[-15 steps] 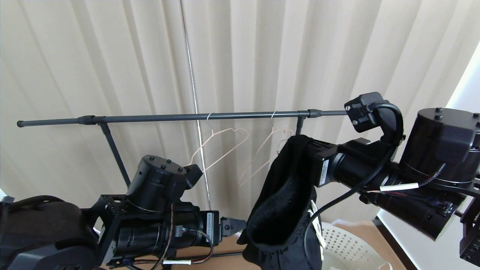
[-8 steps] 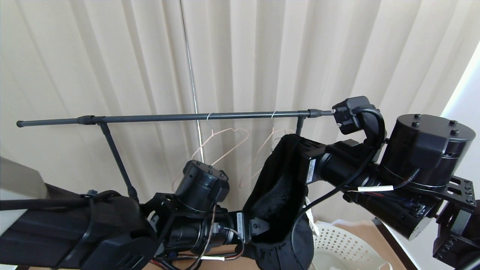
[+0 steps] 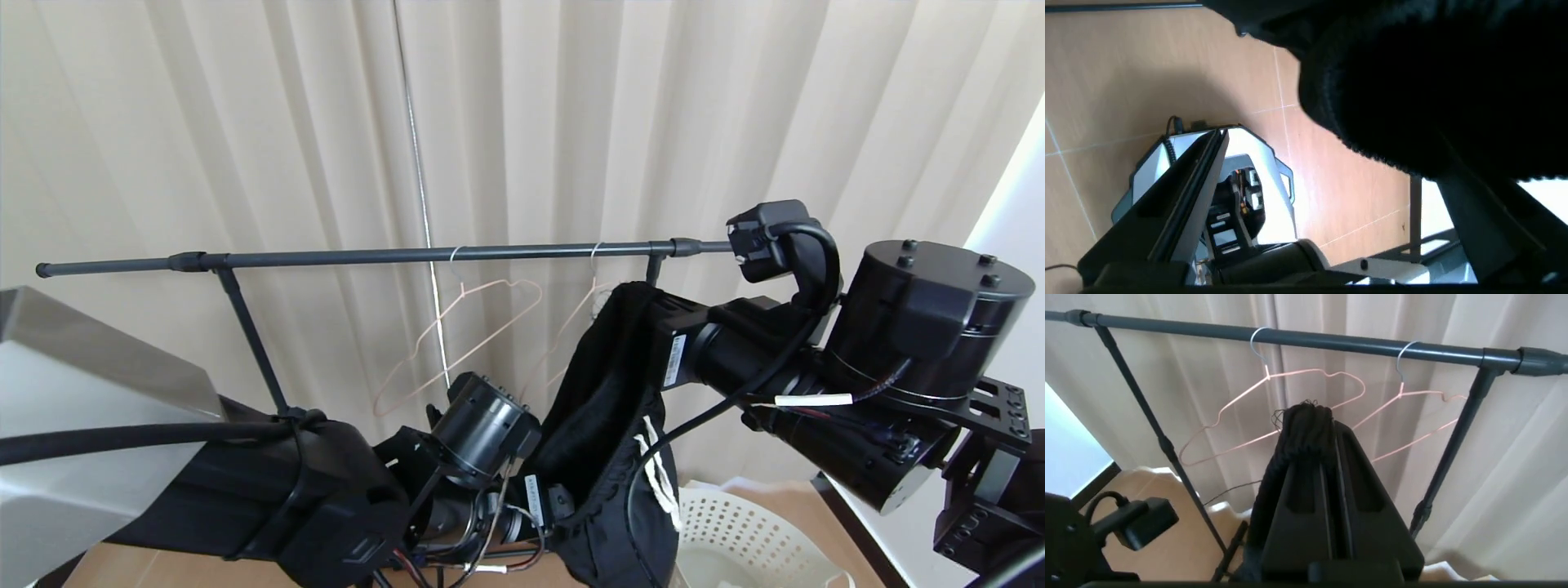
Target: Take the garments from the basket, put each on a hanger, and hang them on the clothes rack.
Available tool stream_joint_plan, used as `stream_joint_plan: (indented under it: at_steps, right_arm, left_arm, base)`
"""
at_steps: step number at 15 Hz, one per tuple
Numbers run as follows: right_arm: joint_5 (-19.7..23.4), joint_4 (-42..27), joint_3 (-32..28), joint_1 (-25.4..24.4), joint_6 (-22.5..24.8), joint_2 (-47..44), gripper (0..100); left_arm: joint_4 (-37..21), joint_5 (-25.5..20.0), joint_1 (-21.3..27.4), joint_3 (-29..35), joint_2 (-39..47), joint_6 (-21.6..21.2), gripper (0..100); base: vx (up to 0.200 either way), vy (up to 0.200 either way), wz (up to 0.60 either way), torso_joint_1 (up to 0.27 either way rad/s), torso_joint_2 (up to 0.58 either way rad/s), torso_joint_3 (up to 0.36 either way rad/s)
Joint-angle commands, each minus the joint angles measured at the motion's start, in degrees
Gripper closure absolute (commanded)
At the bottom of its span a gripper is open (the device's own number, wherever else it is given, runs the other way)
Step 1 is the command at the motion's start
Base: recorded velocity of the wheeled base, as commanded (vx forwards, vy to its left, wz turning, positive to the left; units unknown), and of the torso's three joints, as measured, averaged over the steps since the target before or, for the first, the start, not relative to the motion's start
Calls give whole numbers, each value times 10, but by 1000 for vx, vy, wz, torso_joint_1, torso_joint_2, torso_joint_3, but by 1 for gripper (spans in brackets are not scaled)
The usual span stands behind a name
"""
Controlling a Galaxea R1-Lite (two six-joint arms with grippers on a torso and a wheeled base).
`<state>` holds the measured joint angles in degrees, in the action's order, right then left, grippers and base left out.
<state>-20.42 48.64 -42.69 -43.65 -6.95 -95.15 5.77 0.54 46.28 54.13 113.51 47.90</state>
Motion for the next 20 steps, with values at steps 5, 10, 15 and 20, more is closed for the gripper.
stream_joint_plan:
  at_steps: [5, 10, 15, 20]
  right_arm:
    - [-1, 0, 0, 3, 0, 25, 100]
    - [-13, -9, -5, 22, 4, 27, 100]
    - [-78, -58, 0, 32, 55, 21, 100]
    - [-93, -160, 4, 32, 55, 20, 100]
  left_arm:
    - [-2, 20, 20, 5, 20, 0, 100]
    - [-6, 58, 19, -17, -35, -17, 100]
    - [-5, 97, -30, -28, -150, -84, 100]
    - [-4, 100, -69, 42, -161, -115, 100]
  base:
    - [0, 0, 0, 0, 0, 0]
    - [0, 0, 0, 0, 0, 0]
    - [0, 0, 0, 0, 0, 0]
    - [0, 0, 0, 0, 0, 0]
